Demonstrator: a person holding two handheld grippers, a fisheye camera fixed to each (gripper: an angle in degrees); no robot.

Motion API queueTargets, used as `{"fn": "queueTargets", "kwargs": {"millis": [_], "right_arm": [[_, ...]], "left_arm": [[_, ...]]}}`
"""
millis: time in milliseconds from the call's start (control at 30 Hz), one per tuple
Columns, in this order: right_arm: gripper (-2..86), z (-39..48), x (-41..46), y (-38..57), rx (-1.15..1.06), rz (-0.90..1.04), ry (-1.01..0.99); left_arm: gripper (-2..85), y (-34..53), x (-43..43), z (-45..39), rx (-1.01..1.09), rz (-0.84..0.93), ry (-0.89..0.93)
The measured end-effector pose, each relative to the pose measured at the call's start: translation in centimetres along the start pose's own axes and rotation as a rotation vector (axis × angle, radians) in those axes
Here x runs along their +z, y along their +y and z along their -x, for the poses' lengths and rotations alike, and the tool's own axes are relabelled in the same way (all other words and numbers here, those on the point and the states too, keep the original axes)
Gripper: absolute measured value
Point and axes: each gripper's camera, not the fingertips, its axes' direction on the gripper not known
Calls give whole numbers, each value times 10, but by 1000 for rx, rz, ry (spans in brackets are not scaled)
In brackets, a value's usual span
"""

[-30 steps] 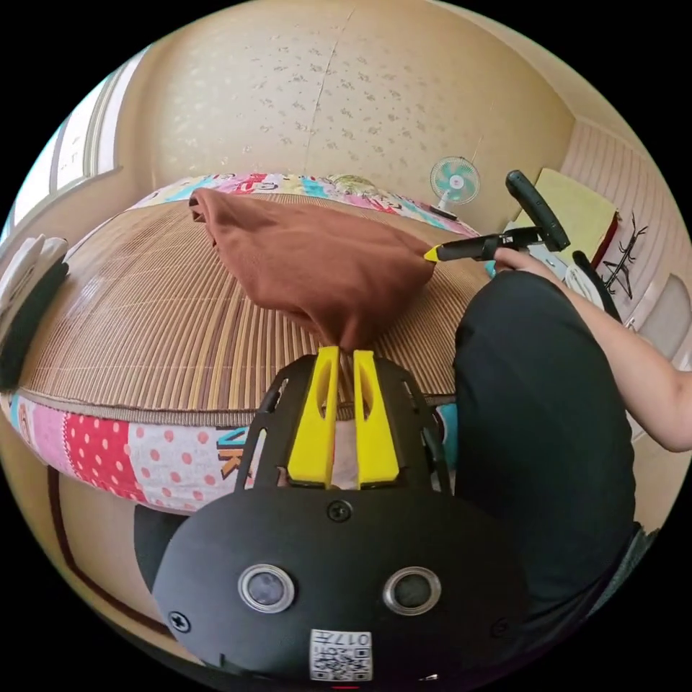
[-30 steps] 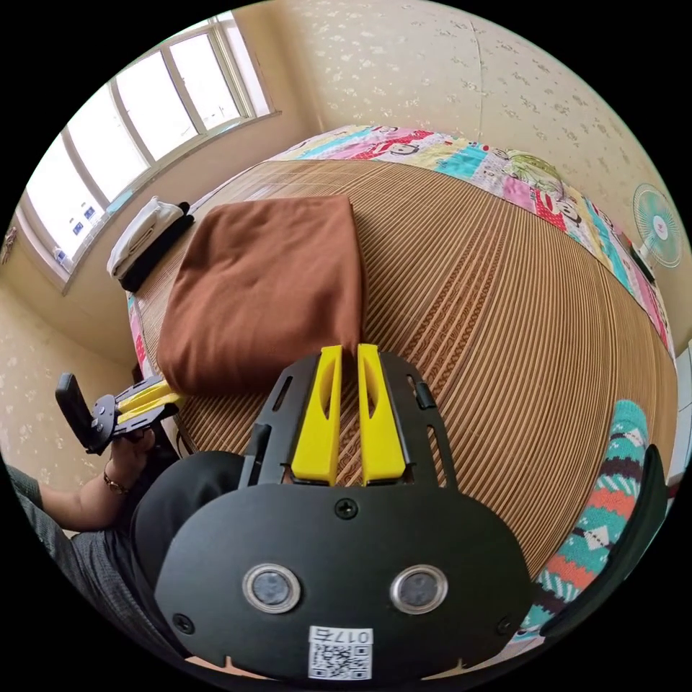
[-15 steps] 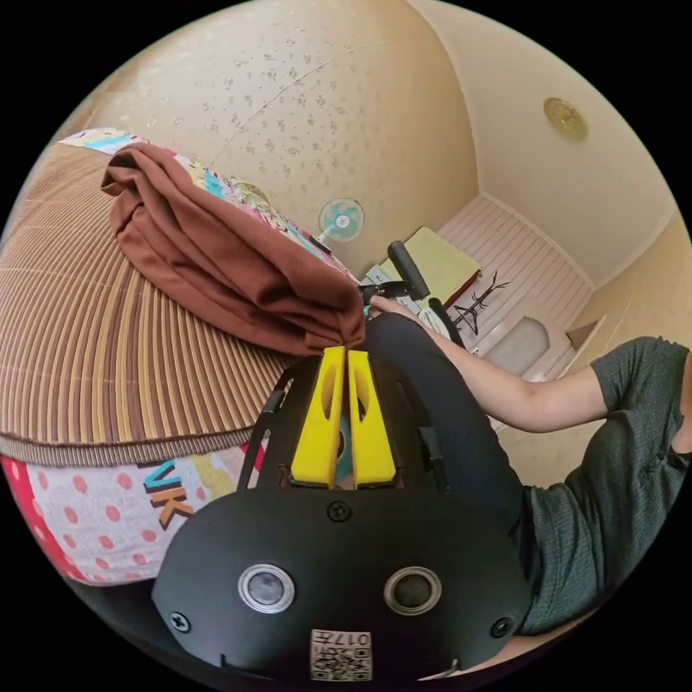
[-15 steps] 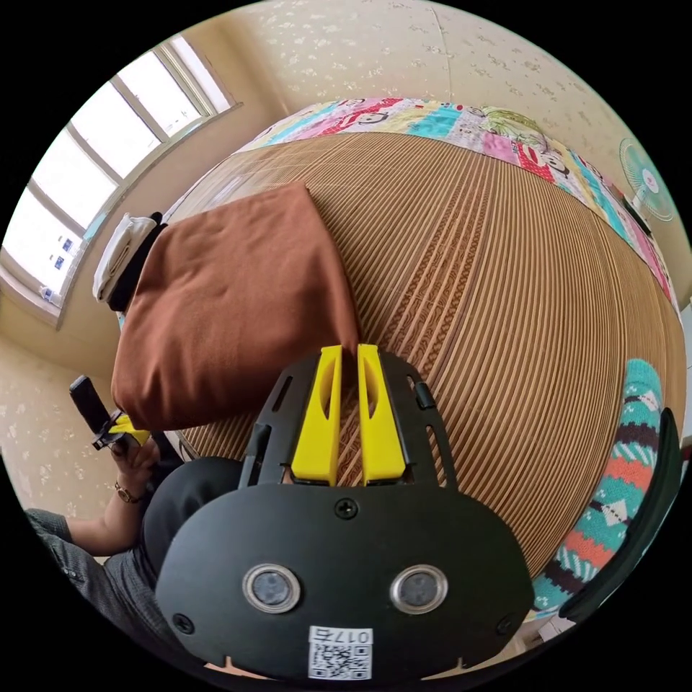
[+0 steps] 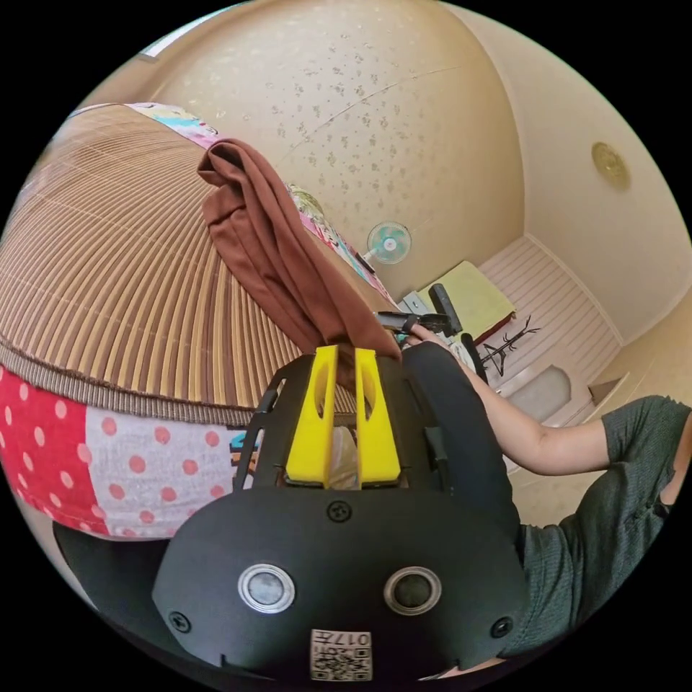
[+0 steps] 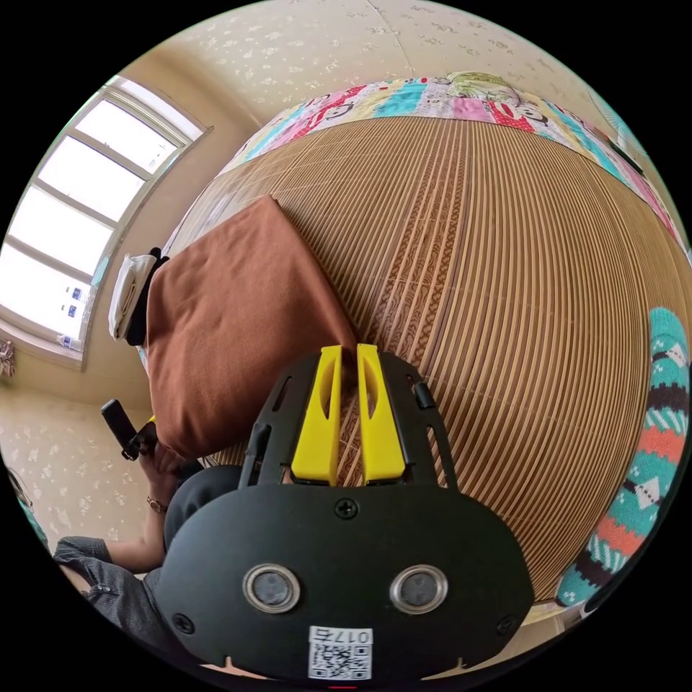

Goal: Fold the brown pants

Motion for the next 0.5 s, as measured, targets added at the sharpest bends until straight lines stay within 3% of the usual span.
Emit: {"fn": "queueTargets", "kwargs": {"millis": [167,500], "right_arm": [[24,2,-8,-3,-7,-3,4],[25,-2,-19,-4,5,-6,-29]], "left_arm": [[100,-5,30,-14,77,112,9],[20,-3,29,-51,291,73,30]]}}
